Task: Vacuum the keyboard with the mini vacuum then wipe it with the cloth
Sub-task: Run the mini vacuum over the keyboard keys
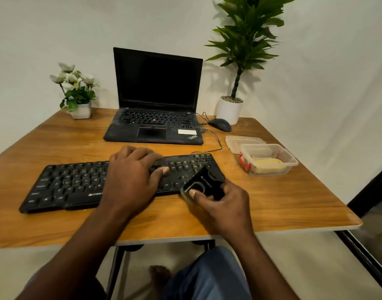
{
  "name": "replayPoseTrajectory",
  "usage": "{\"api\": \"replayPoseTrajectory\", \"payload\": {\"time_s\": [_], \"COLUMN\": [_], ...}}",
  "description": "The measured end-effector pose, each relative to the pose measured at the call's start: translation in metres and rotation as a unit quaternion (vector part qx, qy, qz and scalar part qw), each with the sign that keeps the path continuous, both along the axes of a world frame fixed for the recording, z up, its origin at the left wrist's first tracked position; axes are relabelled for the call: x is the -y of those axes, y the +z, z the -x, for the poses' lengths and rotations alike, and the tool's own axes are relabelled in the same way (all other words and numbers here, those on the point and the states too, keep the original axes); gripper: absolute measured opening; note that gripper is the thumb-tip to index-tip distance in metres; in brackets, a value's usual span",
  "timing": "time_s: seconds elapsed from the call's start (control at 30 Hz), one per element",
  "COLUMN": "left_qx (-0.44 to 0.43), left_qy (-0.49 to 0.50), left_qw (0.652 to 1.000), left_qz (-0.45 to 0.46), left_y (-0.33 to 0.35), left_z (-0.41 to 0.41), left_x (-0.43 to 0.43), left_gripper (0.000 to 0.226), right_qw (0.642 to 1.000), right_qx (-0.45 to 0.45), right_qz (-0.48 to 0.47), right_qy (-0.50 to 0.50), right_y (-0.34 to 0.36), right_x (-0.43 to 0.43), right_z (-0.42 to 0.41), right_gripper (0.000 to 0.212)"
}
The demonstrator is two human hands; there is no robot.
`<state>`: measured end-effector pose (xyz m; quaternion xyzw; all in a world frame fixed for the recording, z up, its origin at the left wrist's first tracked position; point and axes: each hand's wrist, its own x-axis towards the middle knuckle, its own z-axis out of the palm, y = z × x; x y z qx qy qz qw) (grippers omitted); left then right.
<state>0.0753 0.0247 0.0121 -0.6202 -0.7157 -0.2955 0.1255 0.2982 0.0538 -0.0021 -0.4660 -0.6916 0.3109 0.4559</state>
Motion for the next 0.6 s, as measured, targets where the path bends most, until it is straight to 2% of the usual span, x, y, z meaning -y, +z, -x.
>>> {"api": "replayPoseTrajectory", "payload": {"time_s": [0.1,0.23,0.33,0.47,0.6], "left_qx": [-0.001,0.011,0.016,-0.013,-0.015], "left_qy": [0.018,0.045,0.042,0.022,0.03], "left_qw": [1.0,0.999,0.998,0.996,0.997], "left_qz": [-0.014,0.013,0.041,0.081,0.076], "left_y": [-0.014,-0.022,-0.022,-0.021,-0.023], "left_z": [0.015,0.035,0.041,0.04,0.04], "left_x": [0.028,0.053,0.06,0.058,0.056], "left_gripper": [0.037,0.052,0.06,0.071,0.072], "right_qw": [0.996,0.997,0.992,0.988,0.98], "right_qx": [-0.002,0.053,0.066,0.147,0.186], "right_qz": [-0.048,-0.051,-0.077,0.001,-0.021], "right_qy": [-0.07,-0.01,-0.076,0.045,0.063], "right_y": [-0.003,-0.001,0.009,0.031,0.054], "right_x": [0.002,0.006,-0.005,-0.019,-0.041], "right_z": [0.012,0.026,0.022,0.011,0.013], "right_gripper": [0.029,0.035,0.036,0.044,0.043]}}
